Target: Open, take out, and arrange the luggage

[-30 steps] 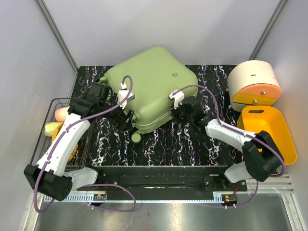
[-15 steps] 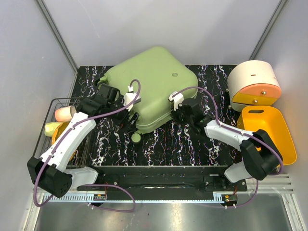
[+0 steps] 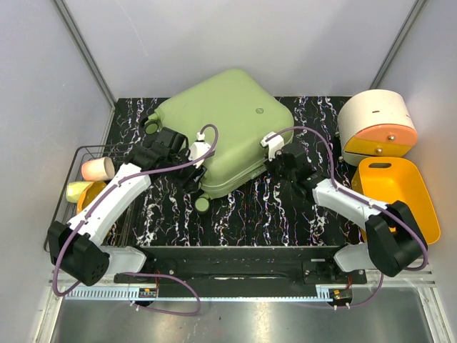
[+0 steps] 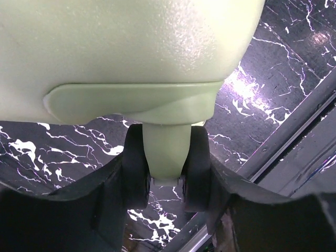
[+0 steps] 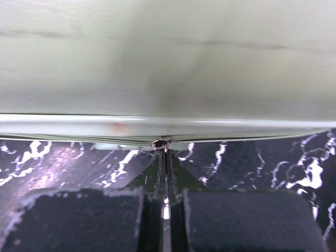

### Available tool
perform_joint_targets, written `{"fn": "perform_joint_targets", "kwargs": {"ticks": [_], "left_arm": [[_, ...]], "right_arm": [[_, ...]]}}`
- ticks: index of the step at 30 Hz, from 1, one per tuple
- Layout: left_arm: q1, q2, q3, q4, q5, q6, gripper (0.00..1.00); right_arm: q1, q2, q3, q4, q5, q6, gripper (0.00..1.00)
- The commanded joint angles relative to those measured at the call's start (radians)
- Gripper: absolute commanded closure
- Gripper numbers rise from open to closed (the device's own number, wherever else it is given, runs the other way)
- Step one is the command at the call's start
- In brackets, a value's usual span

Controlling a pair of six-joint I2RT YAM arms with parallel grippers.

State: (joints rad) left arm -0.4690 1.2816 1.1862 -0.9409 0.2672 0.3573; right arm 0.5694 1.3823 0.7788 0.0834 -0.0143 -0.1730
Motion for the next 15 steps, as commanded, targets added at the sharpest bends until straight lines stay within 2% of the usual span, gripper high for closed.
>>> {"fn": "perform_joint_targets", "kwargs": {"ticks": [1,2,4,9,13,15], "left_arm": [[0.004,-0.033,-0.010,-0.030,-0.017,0.054,0.74],[0.006,-0.037,-0.013,-0.038,-0.019,0.060,0.86],[0.015,-0.044,-0.014,-0.073,-0.020,0.092,0.98],[0.087,-0.086,-0.028,-0.116,-0.023,0.170,1.00],[0.162,-0.102,-0.010,-0.163,-0.025,0.284,1.00],[0.197,-0.100,0.001,-0.197,-0.022,0.322,1.00]], "right_arm": [[-0.101,-0.066,-0.015,-0.007,0.070,-0.094,1.00],[-0.114,-0.074,-0.018,-0.010,0.062,-0.120,1.00],[-0.140,-0.075,-0.023,-0.011,0.048,-0.147,1.00],[-0.186,-0.091,-0.029,-0.031,0.040,-0.194,1.00],[-0.186,-0.167,-0.084,-0.077,-0.083,-0.197,1.00],[-0.172,-0.198,-0.107,-0.115,-0.096,-0.175,1.00]]}}
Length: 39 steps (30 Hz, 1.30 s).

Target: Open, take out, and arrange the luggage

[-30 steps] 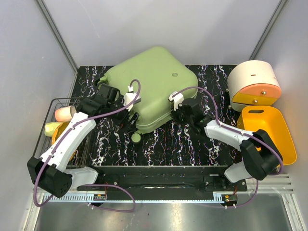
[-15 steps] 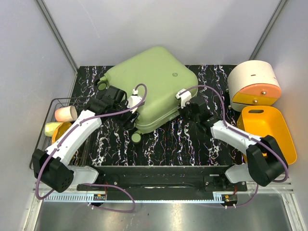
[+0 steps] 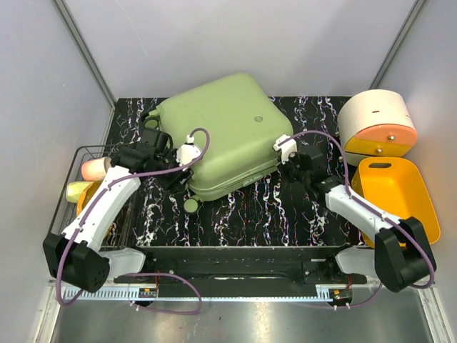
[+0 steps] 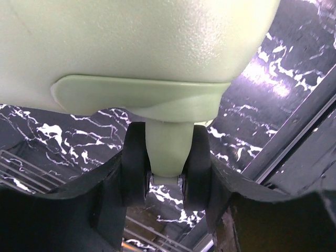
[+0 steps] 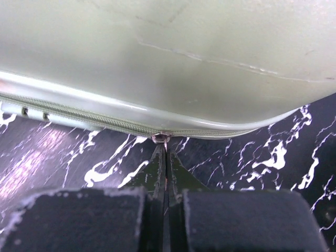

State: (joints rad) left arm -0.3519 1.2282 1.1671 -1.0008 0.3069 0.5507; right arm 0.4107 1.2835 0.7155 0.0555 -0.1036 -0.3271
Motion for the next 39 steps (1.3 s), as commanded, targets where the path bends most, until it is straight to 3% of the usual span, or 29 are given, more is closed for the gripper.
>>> {"fn": "perform_joint_targets", "kwargs": {"ticks": [1,8,11,19,27,33,34,35,39], "left_arm": [[0.091,-0.047,0.029,-0.145,-0.055,0.161,1.00],[0.168,-0.029,0.052,-0.154,-0.063,0.239,1.00],[0.205,-0.009,0.063,-0.156,-0.057,0.258,1.00],[0.246,0.027,0.065,-0.142,-0.057,0.319,1.00],[0.255,0.062,0.078,-0.144,-0.058,0.367,1.00],[0.255,0.080,0.103,-0.148,-0.032,0.373,1.00],[0.257,0.089,0.126,-0.162,-0.023,0.370,0.95],[0.263,0.111,0.147,-0.189,0.024,0.370,0.71],[0.312,0.105,0.281,-0.301,0.227,0.346,0.17]], "right_arm": [[-0.010,-0.107,-0.044,-0.121,-0.008,-0.009,1.00],[-0.012,-0.164,-0.054,-0.169,0.097,-0.024,1.00],[-0.094,-0.150,-0.024,-0.160,0.107,-0.047,1.00],[-0.285,-0.110,0.001,-0.013,-0.155,-0.222,1.00],[-0.436,0.106,0.154,0.095,-0.442,-0.291,1.00],[-0.466,0.256,0.216,0.179,-0.629,-0.377,1.00],[-0.466,0.304,0.226,0.219,-0.648,-0.363,1.00],[-0.466,0.328,0.252,0.236,-0.669,-0.350,1.00],[-0.464,0.396,0.302,0.273,-0.726,-0.293,1.00]]}}
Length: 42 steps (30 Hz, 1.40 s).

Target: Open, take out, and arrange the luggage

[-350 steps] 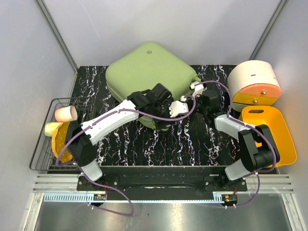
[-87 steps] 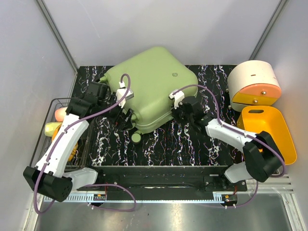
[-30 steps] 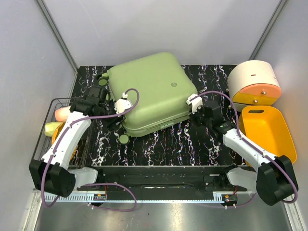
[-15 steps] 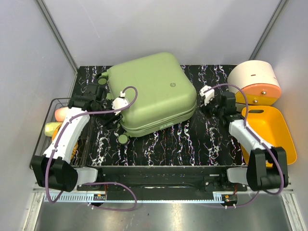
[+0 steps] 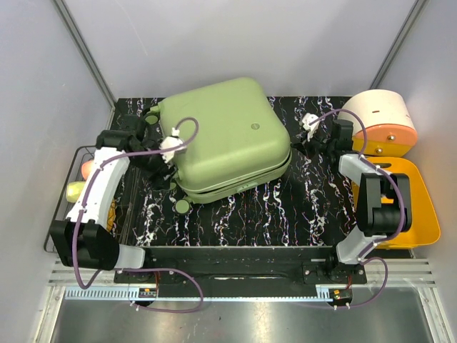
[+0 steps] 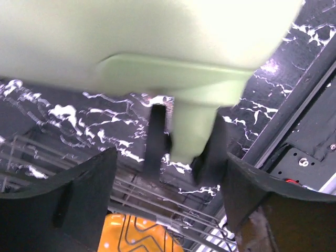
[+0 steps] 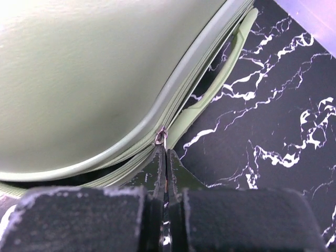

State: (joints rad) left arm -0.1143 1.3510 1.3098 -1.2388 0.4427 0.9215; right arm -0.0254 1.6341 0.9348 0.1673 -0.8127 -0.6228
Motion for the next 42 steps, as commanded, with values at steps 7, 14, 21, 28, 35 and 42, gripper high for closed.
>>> {"fn": "perform_joint_targets", "kwargs": {"ticks": [7,14,21,28,35,42], "left_arm": [[0.185,-0.023,0.289,0.149,0.275,-0.482,0.01],[0.312,0.224,0.324,0.334,0.415,-0.901,0.01],[0.228,0.384,0.336,0.453,0.534,-1.007,0.02],[0.059,0.597,0.486,0.469,0.493,-0.929,0.15],[0.033,0.803,0.914,0.319,0.355,-0.788,0.09],[0.142,0.540,0.798,0.383,0.283,-0.978,0.01]], "right_arm": [[-0.025,0.024,0.061,0.101,-0.111,-0.072,1.00],[-0.011,-0.036,0.030,-0.052,-0.161,-0.150,1.00],[0.002,-0.152,-0.037,-0.250,-0.174,-0.221,1.00],[0.051,-0.377,-0.170,-0.399,-0.184,-0.195,1.00],[0.287,-0.594,-0.309,-0.356,-0.024,0.061,1.00],[0.320,-0.674,-0.303,-0.422,0.182,0.169,1.00]]}}
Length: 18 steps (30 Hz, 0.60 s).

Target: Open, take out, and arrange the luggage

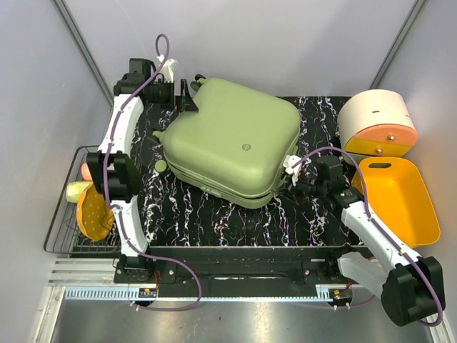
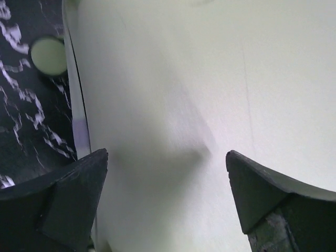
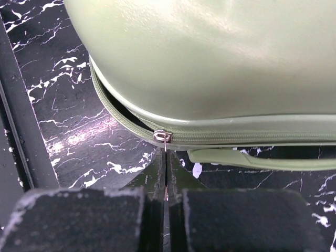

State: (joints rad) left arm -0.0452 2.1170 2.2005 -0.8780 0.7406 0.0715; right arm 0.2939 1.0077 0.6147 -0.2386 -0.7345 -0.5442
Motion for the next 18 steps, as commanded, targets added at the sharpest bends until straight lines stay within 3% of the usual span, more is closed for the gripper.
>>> {"fn": "perform_joint_targets", "kwargs": {"ticks": [1,5,8,14,18], "left_arm": [[0.112,-0.280,-0.152,0.052,0.029,-0.160,0.01],[0.156,-0.553,-0.543,0.267,-0.038,-0.312,0.01],[0.165,-0.713,-0.732,0.343,-0.153,-0.415,0.01],[0.166,-0.798,-0.861,0.318,-0.297,-0.649,0.01],[0.168,-0.792,-0.900,0.356,-0.339,-0.728,0.01]], "right_arm": [[0.001,-0.053,0.020,-0.016,0.147,0.089,1.00],[-0.001,-0.061,0.028,0.025,0.271,0.092,1.00],[-0.001,-0.028,0.049,0.059,0.346,0.084,1.00],[-0.001,0.006,0.042,0.113,0.288,0.112,1.00],[0.001,0.032,0.045,0.136,0.279,0.133,1.00]]}}
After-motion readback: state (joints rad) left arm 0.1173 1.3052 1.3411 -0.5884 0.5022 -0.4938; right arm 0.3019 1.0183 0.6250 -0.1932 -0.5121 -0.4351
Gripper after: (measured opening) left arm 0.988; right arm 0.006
